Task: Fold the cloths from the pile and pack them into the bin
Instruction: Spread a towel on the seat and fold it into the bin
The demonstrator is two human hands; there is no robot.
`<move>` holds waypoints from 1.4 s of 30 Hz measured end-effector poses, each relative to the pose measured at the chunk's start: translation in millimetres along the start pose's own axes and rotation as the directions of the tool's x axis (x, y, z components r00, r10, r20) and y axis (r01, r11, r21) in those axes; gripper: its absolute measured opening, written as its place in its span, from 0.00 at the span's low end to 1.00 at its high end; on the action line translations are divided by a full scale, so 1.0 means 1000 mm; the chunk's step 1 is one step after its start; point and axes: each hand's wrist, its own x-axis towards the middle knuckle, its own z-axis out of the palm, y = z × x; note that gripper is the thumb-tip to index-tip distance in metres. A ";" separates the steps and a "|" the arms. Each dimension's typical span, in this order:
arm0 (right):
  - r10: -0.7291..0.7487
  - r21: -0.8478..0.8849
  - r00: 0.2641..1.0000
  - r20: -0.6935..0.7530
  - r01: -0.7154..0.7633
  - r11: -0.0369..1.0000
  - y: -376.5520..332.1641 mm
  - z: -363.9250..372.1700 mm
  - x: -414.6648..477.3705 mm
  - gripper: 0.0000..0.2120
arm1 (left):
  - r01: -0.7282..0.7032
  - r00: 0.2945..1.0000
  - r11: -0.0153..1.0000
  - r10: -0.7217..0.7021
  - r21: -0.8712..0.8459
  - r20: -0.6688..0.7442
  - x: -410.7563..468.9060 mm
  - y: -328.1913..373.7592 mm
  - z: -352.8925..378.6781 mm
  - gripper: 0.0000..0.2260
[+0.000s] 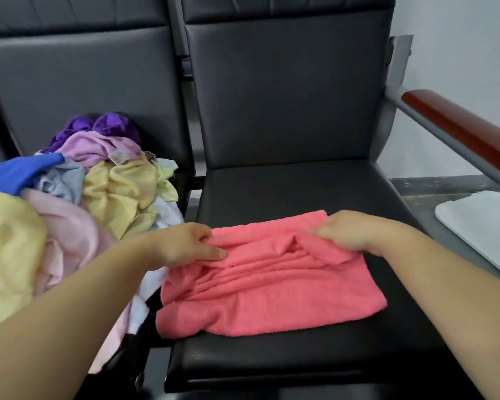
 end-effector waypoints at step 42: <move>-0.034 -0.020 0.925 -0.377 0.029 0.999 0.010 0.000 0.058 0.04 | 0.041 0.926 0.941 0.090 0.336 -0.365 0.043 -0.027 0.000 0.08</move>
